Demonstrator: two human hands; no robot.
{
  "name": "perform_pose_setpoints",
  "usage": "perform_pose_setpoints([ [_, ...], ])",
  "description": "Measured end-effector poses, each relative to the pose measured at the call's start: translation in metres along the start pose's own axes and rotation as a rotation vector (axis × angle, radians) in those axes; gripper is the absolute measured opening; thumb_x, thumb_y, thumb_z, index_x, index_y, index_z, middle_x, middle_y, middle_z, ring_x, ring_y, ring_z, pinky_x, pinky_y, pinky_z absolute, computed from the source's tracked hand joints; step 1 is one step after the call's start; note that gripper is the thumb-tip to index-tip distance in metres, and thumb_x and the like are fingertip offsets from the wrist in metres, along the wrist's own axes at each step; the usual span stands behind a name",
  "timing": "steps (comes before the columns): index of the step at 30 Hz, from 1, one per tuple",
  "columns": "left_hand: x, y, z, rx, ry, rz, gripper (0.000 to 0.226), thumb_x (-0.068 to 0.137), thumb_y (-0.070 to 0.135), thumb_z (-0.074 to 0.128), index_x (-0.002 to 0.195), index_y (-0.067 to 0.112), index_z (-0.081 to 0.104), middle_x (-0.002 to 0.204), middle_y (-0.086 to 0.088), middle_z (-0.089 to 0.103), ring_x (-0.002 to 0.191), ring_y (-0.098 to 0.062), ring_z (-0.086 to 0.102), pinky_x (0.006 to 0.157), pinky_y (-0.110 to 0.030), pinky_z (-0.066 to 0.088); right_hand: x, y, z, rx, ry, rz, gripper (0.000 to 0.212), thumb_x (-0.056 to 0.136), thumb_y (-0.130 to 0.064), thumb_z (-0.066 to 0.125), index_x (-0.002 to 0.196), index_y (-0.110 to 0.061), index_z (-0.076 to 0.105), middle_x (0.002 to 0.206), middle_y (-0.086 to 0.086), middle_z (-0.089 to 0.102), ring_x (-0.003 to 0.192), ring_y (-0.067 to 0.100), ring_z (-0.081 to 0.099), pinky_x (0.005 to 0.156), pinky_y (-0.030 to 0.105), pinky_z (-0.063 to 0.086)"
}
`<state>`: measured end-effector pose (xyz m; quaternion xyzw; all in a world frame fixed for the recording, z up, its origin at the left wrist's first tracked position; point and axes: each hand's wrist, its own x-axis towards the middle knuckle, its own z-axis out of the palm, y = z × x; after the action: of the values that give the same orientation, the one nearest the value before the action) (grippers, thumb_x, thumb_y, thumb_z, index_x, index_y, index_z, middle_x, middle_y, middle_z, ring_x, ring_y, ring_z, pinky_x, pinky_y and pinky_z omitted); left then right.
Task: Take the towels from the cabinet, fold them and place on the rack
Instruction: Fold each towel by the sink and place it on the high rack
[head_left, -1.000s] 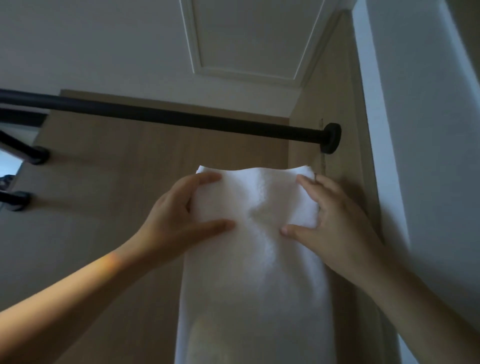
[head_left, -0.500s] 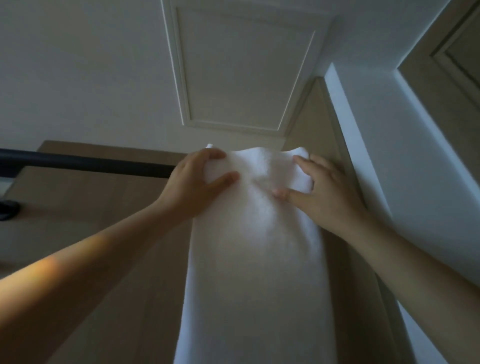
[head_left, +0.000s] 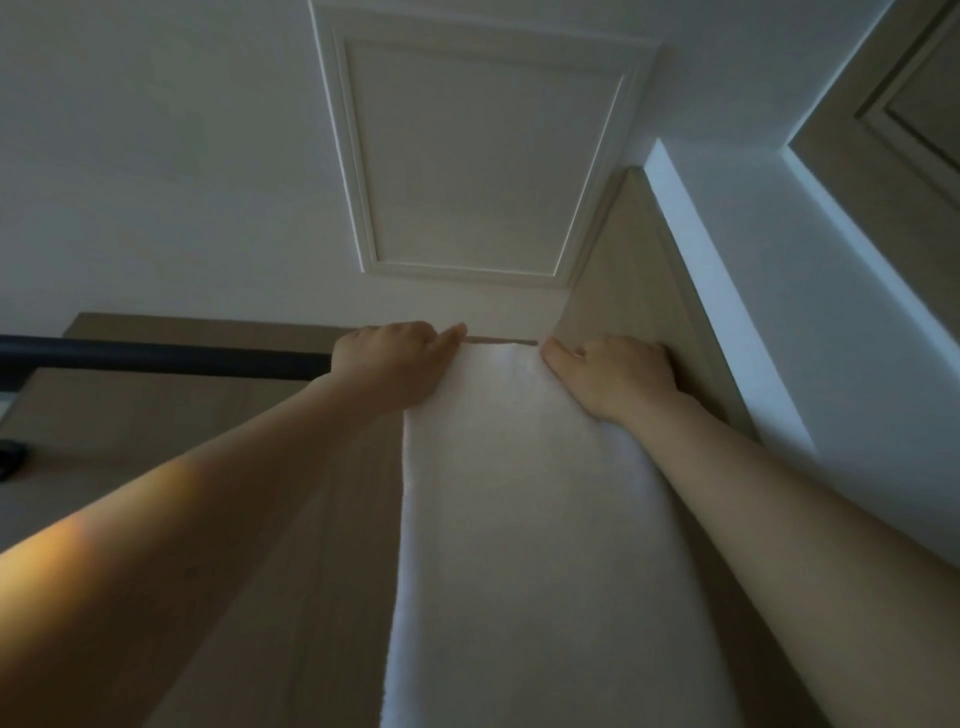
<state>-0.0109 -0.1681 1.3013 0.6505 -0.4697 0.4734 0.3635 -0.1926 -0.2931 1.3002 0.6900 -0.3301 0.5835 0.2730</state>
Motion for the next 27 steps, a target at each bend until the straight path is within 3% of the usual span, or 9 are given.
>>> perform_pose_setpoints([
  [4, -0.042, -0.01, 0.003, -0.229, 0.287, 0.026, 0.044, 0.094, 0.051, 0.042, 0.125, 0.021, 0.053, 0.126, -0.005, 0.052, 0.119, -0.026, 0.044, 0.097, -0.039, 0.033, 0.0, -0.005, 0.003, -0.024, 0.025, 0.011, 0.077, 0.096, -0.061, 0.018, 0.101, -0.007, 0.072, 0.109, 0.017, 0.069, 0.104, 0.032, 0.06, 0.089, 0.038, 0.036],
  [7, -0.077, -0.014, 0.003, -0.422, 0.413, 0.036, 0.035, 0.087, 0.051, 0.056, 0.11, 0.024, 0.054, 0.111, 0.007, 0.05, 0.106, -0.011, 0.045, 0.085, -0.027, 0.036, 0.001, -0.006, 0.003, -0.038, 0.036, 0.013, 0.075, 0.096, -0.058, 0.019, 0.106, -0.006, 0.072, 0.113, 0.018, 0.068, 0.106, 0.032, 0.06, 0.092, 0.039, 0.035],
  [10, -0.088, -0.013, 0.002, -0.622, 0.053, -0.104, 0.058, 0.08, 0.066, 0.055, 0.099, 0.013, 0.066, 0.08, 0.008, 0.061, 0.072, -0.007, 0.057, 0.063, -0.023, 0.047, 0.0, -0.006, 0.003, -0.033, 0.027, 0.018, 0.076, 0.096, -0.058, 0.017, 0.096, -0.007, 0.072, 0.105, 0.017, 0.069, 0.1, 0.032, 0.06, 0.092, 0.04, 0.035],
  [12, -0.091, -0.007, 0.001, -0.915, -0.208, -0.235, 0.056, 0.078, 0.065, 0.06, 0.096, 0.013, 0.071, 0.084, 0.0, 0.072, 0.078, -0.016, 0.069, 0.075, -0.032, 0.058, -0.001, -0.008, 0.001, -0.04, 0.014, 0.019, 0.076, 0.096, -0.059, 0.016, 0.089, -0.007, 0.071, 0.1, 0.015, 0.069, 0.097, 0.031, 0.06, 0.093, 0.041, 0.035],
  [16, -0.088, 0.009, 0.012, -1.032, -0.04, -0.292, 0.03, 0.083, 0.042, 0.072, 0.086, 0.013, 0.071, 0.076, 0.0, 0.073, 0.06, -0.009, 0.069, 0.049, -0.021, 0.051, -0.004, -0.007, -0.008, -0.013, -0.063, 0.022, 0.074, 0.095, -0.063, 0.012, 0.076, -0.012, 0.062, 0.1, 0.016, 0.068, 0.099, 0.032, 0.06, 0.096, 0.042, 0.038],
  [19, -0.085, 0.018, 0.012, -1.066, 0.064, -0.319, 0.025, 0.083, 0.038, 0.072, 0.083, 0.013, 0.07, 0.075, -0.001, 0.072, 0.064, -0.013, 0.07, 0.05, -0.024, 0.052, -0.01, -0.003, -0.017, 0.065, -0.086, 0.0, 0.07, 0.099, -0.059, 0.016, 0.103, -0.011, 0.068, 0.114, 0.017, 0.064, 0.111, 0.032, 0.056, 0.097, 0.04, 0.039],
  [21, -0.084, 0.02, 0.011, -1.078, 0.084, -0.344, 0.026, 0.082, 0.037, 0.073, 0.081, 0.011, 0.071, 0.076, -0.003, 0.073, 0.067, -0.017, 0.07, 0.052, -0.025, 0.053, -0.022, -0.001, -0.026, 0.215, -0.016, -0.005, 0.05, 0.102, -0.051, 0.029, 0.092, -0.015, 0.062, 0.102, 0.014, 0.058, 0.107, 0.03, 0.054, 0.086, 0.034, 0.037],
  [23, -0.083, 0.021, 0.01, -1.08, 0.096, -0.361, 0.027, 0.082, 0.037, 0.073, 0.079, 0.011, 0.071, 0.075, -0.004, 0.072, 0.066, -0.017, 0.069, 0.049, -0.024, 0.05, -0.042, 0.001, -0.031, 0.336, 0.087, 0.039, 0.038, 0.1, -0.043, 0.041, 0.111, -0.013, 0.061, 0.117, 0.012, 0.057, 0.118, 0.03, 0.049, 0.094, 0.035, 0.037],
  [27, -0.084, 0.023, 0.011, -1.096, 0.082, -0.391, 0.025, 0.081, 0.037, 0.073, 0.079, 0.012, 0.069, 0.073, -0.002, 0.071, 0.063, -0.014, 0.068, 0.042, -0.019, 0.045, -0.094, 0.006, -0.036, 0.442, 0.077, 0.088, 0.054, 0.092, -0.048, 0.047, 0.141, -0.025, 0.04, 0.139, 0.005, 0.047, 0.125, 0.022, 0.045, 0.091, 0.032, 0.038],
])
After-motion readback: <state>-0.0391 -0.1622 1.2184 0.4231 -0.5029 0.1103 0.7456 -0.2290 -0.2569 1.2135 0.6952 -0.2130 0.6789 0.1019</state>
